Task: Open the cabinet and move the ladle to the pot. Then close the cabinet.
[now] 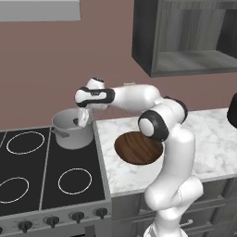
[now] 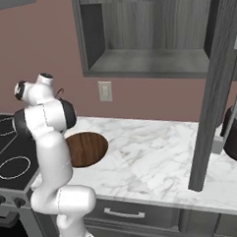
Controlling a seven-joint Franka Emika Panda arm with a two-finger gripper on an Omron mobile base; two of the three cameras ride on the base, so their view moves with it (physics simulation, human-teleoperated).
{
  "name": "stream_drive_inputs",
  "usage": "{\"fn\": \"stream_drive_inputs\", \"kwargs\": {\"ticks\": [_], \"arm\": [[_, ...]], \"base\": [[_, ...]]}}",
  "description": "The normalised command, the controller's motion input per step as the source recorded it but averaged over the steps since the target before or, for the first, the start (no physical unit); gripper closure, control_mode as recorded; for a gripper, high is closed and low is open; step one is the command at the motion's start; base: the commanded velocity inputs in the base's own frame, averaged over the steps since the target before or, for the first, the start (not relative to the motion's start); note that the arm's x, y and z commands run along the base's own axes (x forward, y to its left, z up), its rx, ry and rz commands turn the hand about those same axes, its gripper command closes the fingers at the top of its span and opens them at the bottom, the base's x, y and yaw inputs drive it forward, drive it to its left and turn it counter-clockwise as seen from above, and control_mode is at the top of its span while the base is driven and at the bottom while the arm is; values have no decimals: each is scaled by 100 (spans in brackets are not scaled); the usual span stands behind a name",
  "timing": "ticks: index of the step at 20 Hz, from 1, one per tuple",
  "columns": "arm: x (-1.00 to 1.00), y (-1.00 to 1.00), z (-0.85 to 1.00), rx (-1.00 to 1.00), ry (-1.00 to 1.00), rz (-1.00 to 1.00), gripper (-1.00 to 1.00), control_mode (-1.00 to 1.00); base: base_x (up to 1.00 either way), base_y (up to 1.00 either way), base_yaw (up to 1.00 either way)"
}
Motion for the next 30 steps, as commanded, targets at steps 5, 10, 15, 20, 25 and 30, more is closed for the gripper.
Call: {"fn": "stream_drive_inputs", "kwargs": {"ticks": [5,10,15,20,25,30], "arm": [[10,11,0,-2,18,1,100,-100],[16,23,-2,-5,19,1,100,-100],[15,21,-9,-5,17,1,100,-100],[20,11,-2,-3,10,0,100,-100],[8,1,0,0,9,2,100,-100],[7,6,-3,0,10,2,100,-100]], "base": [[0,0,0],[0,0,0],[0,0,0],[0,0,0],[0,0,0],[0,0,0]]}}
